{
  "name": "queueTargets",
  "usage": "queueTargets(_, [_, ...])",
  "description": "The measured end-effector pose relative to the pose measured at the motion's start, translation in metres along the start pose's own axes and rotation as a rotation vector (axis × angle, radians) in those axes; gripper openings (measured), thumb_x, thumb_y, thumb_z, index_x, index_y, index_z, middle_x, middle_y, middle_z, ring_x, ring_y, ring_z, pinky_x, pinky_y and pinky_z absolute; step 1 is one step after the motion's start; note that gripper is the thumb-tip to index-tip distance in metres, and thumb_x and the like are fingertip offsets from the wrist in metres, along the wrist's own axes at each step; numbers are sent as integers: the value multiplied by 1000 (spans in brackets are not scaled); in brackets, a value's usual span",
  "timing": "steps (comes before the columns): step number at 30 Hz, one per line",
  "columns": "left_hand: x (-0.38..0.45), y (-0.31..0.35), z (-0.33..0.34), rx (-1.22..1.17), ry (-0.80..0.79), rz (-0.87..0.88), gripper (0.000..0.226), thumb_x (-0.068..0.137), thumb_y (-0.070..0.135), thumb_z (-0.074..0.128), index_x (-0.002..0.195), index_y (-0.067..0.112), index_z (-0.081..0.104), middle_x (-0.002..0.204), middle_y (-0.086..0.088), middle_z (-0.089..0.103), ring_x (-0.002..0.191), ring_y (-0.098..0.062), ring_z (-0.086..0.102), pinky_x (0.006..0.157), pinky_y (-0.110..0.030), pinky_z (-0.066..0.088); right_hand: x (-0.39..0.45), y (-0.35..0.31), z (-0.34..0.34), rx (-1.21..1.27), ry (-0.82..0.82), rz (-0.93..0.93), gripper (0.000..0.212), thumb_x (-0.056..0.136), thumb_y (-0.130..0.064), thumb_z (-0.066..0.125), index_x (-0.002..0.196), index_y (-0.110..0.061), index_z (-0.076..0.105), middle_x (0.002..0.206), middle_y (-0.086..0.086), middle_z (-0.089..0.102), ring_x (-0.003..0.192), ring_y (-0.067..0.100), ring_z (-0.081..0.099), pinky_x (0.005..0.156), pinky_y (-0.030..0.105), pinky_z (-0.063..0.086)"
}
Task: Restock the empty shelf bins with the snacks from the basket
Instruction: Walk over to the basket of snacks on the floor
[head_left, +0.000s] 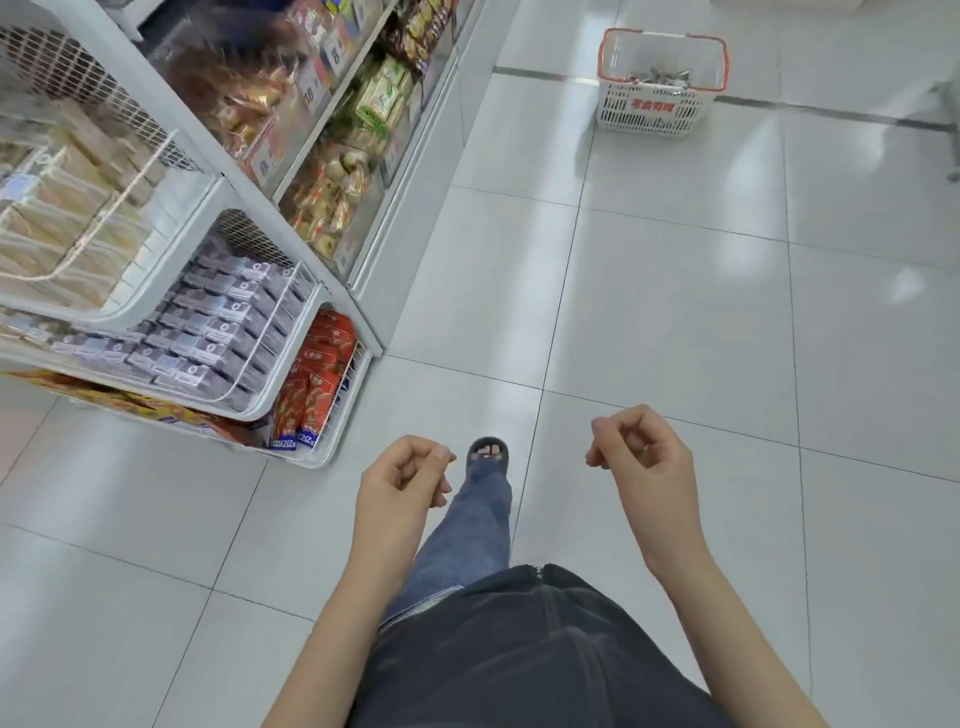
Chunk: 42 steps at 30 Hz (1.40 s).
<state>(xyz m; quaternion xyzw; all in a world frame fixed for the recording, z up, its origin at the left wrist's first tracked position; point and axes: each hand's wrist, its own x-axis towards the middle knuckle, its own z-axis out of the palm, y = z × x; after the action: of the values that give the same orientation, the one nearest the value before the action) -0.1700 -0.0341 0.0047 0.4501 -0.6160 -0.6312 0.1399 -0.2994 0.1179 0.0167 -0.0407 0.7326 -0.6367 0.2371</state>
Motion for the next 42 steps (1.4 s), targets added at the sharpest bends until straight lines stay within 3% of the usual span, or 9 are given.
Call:
queueTargets(7, [148, 87, 44, 23, -111, 61, 14, 91, 6, 57, 79, 6, 63, 55, 3, 57, 53, -6, 52, 55, -15, 46, 126, -41, 22, -7, 57, 34, 18, 87, -8, 64, 74, -2, 53, 66, 11, 57, 60, 9, 56, 62, 14, 46])
queueTargets(11, [233, 149, 89, 15, -183, 125, 13, 91, 5, 55, 80, 5, 62, 58, 5, 57, 54, -5, 52, 55, -14, 45, 170, -53, 5, -31, 179, 76, 18, 86, -7, 65, 72, -2, 55, 63, 10, 56, 60, 12, 56, 62, 17, 46])
queueTargets(18, [358, 217, 185, 28, -235, 182, 14, 92, 9, 55, 81, 7, 63, 58, 6, 56, 56, -5, 53, 57, -15, 47, 269, -71, -37, -38, 399, 135, 20, 85, -4, 65, 70, 0, 54, 64, 18, 58, 57, 13, 54, 57, 10, 43])
queueTargets(28, [485, 287, 319, 49, -173, 106, 13, 92, 10, 57, 83, 3, 63, 61, -1, 57, 55, -4, 54, 56, -13, 47, 521, -162, -96, -46, 250, 31, 18, 85, -7, 66, 71, -7, 55, 60, -2, 55, 60, 12, 56, 59, 11, 44])
queueTargets(36, [585, 327, 370, 40, -17, 47, 13, 91, 8, 57, 80, 4, 62, 57, 1, 55, 54, -8, 52, 56, -12, 45, 713, -222, -98, -33, 138, -32, 18, 85, -8, 67, 73, -9, 54, 63, -3, 55, 64, 15, 56, 59, 13, 44])
queueTargets(42, [722, 387, 427, 107, -61, 89, 14, 92, 8, 56, 79, 6, 62, 54, 4, 55, 53, -6, 51, 56, -11, 44, 851, -250, -96, -9, 161, -3, 18, 85, -8, 67, 73, -7, 53, 63, -4, 54, 64, 14, 56, 60, 13, 43])
